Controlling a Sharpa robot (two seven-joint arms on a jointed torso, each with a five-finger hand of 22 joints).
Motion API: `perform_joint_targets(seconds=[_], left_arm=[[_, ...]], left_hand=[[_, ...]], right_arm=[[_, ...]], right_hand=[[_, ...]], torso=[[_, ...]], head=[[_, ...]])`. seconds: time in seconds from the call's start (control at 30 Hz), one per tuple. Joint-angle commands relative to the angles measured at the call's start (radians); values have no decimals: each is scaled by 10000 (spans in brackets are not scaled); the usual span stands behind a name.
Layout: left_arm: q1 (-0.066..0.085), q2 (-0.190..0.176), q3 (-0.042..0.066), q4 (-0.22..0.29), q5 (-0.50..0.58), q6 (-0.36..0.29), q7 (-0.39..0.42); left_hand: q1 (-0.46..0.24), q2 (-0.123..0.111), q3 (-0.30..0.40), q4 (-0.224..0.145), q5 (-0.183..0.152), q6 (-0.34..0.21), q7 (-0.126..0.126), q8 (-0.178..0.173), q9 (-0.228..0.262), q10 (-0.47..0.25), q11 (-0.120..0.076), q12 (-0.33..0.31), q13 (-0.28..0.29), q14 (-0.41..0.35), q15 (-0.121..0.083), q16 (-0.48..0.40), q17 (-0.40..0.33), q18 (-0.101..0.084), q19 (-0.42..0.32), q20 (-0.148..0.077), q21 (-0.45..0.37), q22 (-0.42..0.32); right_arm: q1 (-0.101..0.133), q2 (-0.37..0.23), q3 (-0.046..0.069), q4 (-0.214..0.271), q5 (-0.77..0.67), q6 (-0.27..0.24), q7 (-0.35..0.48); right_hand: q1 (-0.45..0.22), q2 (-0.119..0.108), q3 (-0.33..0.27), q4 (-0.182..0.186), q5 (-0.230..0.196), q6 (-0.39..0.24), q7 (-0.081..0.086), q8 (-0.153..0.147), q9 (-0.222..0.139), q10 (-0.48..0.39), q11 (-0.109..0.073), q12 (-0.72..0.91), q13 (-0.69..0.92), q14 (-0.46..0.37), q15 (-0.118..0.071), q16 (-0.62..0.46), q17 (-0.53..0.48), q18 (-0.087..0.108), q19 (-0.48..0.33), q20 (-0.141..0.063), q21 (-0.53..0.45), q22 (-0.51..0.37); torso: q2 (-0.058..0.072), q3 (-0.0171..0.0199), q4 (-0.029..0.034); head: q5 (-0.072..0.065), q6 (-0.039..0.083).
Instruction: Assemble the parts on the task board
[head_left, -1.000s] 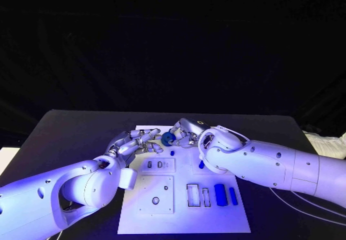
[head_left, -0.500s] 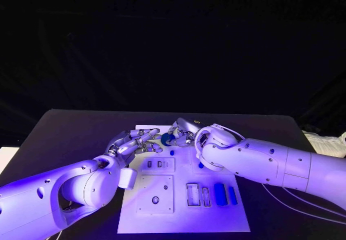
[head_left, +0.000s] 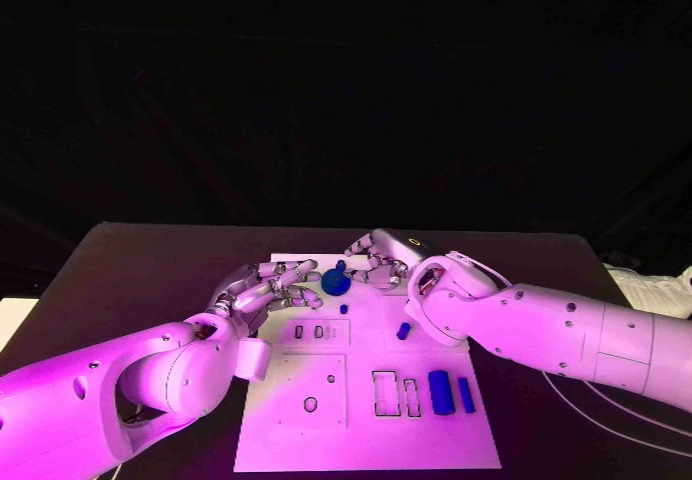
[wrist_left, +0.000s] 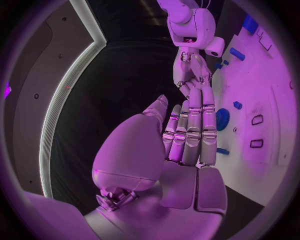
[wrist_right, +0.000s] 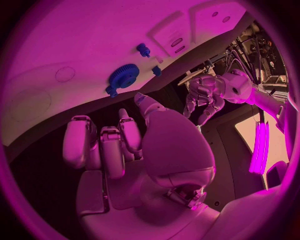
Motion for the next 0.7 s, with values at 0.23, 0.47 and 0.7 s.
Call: perform_joint_targets(seconds=[0.23, 0.47, 0.7], left_arm=[[9, 42, 4, -92, 12, 226, 23], [-1, 67, 2, -166, 12, 302, 85], [-11, 99, -1, -470, -29, 358, 162]], left_hand=[[114, -21, -1, -33, 61, -92, 12, -24, -1, -74, -2, -10, -9, -56, -2, 45, 9, 79, -71, 8, 45, 9], [117, -46, 8, -58, 57, -106, 15, -28, -2, -89, 3, -8, -14, -80, 4, 46, 29, 76, -96, 11, 62, 24], [-30, -91, -42, -10, 44, -99, 20, -11, 5, -80, 11, 26, -11, -118, 25, 60, 81, 68, -161, 30, 96, 55]], right_arm=[[216, -1531, 4, 585, 2435, 346, 2669], [280, -2790, 0, 689, 2644, 1023, 3181], [256, -3271, -19, 11, 3212, 1593, 3261]], right_hand=[[103, -20, -23, -95, -72, 59, -24, 40, 9, -74, 20, -111, -97, 965, 18, -13, 2231, 26, -68, 6, -60, -52], [402, -156, -63, -385, -216, 116, -35, 50, 13, -258, 7, -360, -316, 985, 8, 29, 2319, 22, -47, -3, -58, -30], [525, -194, -126, -504, -449, 156, -46, 57, 17, -180, -1, -279, -243, 1020, 1, 101, 2462, -60, 198, -12, 135, 380]], torso=[[-89, 30, -117], [-142, 83, -206], [-219, 161, -282]], head=[[12, 37], [-395, 41], [-428, 32]])
